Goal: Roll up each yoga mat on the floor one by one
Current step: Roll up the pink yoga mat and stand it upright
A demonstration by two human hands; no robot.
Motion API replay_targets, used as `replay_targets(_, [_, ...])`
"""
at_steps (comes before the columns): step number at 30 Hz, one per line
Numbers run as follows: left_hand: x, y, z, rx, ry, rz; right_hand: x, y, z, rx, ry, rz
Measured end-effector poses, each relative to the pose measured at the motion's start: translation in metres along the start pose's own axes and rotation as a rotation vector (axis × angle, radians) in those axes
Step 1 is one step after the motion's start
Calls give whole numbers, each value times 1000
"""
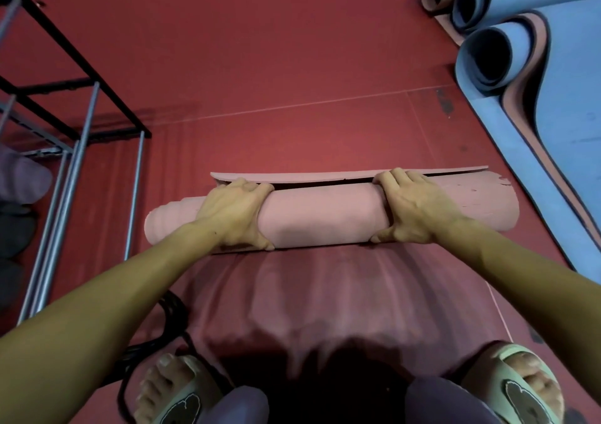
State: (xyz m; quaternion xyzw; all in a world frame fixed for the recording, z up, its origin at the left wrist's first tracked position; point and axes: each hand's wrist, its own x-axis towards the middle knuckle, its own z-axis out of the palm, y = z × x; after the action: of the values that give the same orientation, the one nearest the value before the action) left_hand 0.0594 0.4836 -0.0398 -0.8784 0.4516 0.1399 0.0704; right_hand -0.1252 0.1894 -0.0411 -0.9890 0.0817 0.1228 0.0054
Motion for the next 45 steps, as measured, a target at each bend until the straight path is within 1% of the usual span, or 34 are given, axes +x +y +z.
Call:
replay_targets(3, [-5, -3, -4, -41, -95, 27, -8, -5, -6, 56, -91, -10])
replay_targets(7, [-16, -10, -2, -167, -292, 80, -19, -9, -11, 178, -307, -20])
replay_targets(9, [-19, -9, -4, -208, -346, 91, -21, -10, -11, 202, -338, -28])
replay_targets(12, [-15, -10, -13, -215, -406, 69, -20, -8, -11, 205, -316, -18])
replay_targets(14, [-10, -13, -18, -222, -404, 40, -20, -6, -12, 203, -268, 19])
replay_targets(18, [0, -24, -26, -261, -240, -14, -17, -2, -7, 288, -46, 158])
replay_targets(20, [5, -21, -31, -271, -249, -4, -15, -2, -6, 315, -18, 205])
replay_targets(22, [10, -7, -34, -218, -309, 20, -14, -5, -5, 296, -20, 238])
replay_targets(24, [12, 16, -36, -182, -302, 54, -17, -8, 1, 267, 54, 286])
replay_targets(28, [13, 65, -25, -155, -153, 83, -22, -17, 14, 94, 282, 405])
replay_targets(30, [15, 83, -14, -76, -90, 53, -18, -26, 12, 62, 326, 491])
replay_targets(32, [18, 92, -4, 3, -77, 12, -16, -36, 12, 161, 319, 556])
replay_targets(33, [19, 93, -2, 22, -77, -5, -18, -40, 13, 231, 347, 563])
replay_targets(35, [25, 93, 0, 35, -70, -32, -31, -43, 20, 381, 457, 558])
replay_targets(37, [32, 92, -2, 28, -58, -44, -49, -46, 31, 518, 525, 615])
replay_targets(41, [39, 85, -5, 18, -21, -34, -75, -53, 59, 860, 456, 842])
replay_targets(45, [36, 86, -6, -5, 40, -29, -75, -41, 80, 1144, 412, 961])
